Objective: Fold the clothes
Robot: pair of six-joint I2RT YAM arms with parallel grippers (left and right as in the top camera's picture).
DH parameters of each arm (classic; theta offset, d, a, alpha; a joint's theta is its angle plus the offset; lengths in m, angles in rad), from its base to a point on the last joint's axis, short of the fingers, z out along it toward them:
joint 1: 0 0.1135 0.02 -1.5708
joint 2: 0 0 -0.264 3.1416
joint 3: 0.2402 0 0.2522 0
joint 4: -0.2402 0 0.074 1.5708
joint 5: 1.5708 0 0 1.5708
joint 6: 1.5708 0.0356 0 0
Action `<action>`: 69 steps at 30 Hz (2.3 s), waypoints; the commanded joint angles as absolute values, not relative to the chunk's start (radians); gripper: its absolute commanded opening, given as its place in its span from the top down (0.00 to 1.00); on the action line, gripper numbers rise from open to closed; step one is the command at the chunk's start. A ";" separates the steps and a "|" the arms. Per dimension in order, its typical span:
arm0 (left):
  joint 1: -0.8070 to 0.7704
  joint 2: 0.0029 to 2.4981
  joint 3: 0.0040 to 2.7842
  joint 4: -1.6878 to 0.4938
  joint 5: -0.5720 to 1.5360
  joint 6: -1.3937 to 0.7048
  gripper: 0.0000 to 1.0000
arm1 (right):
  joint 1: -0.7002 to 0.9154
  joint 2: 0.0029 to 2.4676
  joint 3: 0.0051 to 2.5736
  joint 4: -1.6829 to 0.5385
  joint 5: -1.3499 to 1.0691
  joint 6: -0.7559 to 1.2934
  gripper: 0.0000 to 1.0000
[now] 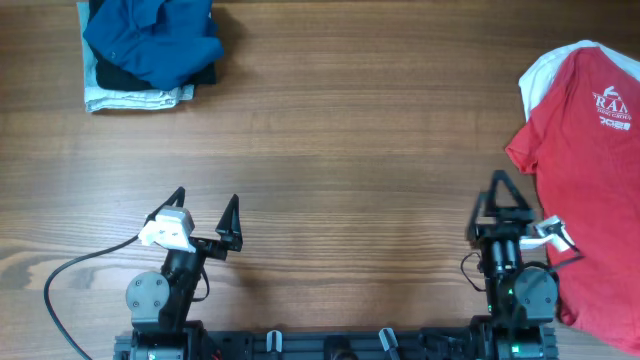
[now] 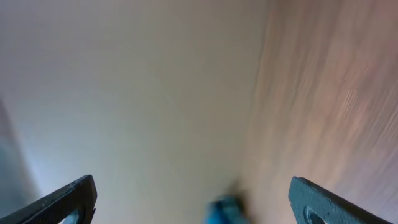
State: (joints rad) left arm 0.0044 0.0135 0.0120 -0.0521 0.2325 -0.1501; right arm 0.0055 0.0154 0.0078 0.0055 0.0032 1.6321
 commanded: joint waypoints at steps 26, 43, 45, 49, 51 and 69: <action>-0.002 0.003 0.006 -0.055 0.226 -0.134 0.00 | 0.002 0.410 0.112 0.085 -0.127 0.558 0.00; -0.002 0.003 0.006 -0.055 0.226 -0.134 0.00 | -0.118 1.351 1.165 -0.578 0.344 0.149 0.01; -0.002 0.003 0.006 -0.055 0.226 -0.134 0.00 | -0.129 1.428 1.193 -0.543 0.370 0.117 0.01; -0.002 0.003 0.006 -0.055 0.226 -0.134 0.00 | -0.134 1.570 1.193 -0.464 0.488 0.046 0.14; -0.002 0.003 0.006 -0.055 0.226 -0.134 0.00 | -0.139 1.655 1.193 -0.439 0.498 0.021 0.13; -0.002 0.003 0.006 -0.055 0.226 -0.134 0.00 | -0.197 1.908 1.193 -0.357 0.302 -0.035 0.43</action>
State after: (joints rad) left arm 0.0044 0.0120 0.0120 -0.0521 0.2325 -0.1501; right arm -0.1696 1.8687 1.1698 -0.3573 0.3367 -0.0505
